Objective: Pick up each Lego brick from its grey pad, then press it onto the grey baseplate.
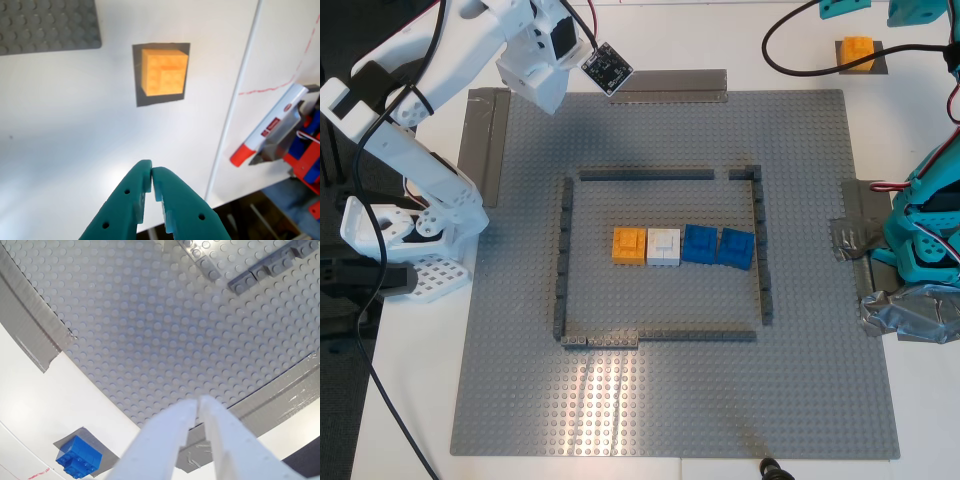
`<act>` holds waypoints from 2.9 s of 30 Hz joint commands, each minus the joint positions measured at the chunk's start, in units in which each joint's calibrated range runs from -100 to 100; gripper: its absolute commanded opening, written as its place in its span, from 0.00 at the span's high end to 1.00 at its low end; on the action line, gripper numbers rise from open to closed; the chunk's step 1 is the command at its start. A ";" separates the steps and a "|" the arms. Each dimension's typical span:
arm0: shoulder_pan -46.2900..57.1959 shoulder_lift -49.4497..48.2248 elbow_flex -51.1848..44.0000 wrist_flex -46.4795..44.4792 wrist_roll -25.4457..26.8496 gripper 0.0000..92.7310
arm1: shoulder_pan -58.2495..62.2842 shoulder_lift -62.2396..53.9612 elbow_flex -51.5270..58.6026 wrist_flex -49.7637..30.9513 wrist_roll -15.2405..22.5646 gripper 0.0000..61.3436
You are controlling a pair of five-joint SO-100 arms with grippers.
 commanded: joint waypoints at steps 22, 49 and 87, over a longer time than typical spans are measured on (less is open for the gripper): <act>4.00 -6.53 -1.80 3.93 3.48 1.00 | -1.29 0.09 -3.86 -11.50 6.50 1.00; 0.30 -0.26 -6.05 -5.51 5.04 1.00 | -23.99 20.86 -28.96 -17.03 5.13 0.91; -1.37 21.37 -28.35 8.65 0.01 0.73 | -26.31 37.60 -36.91 -23.05 8.65 0.63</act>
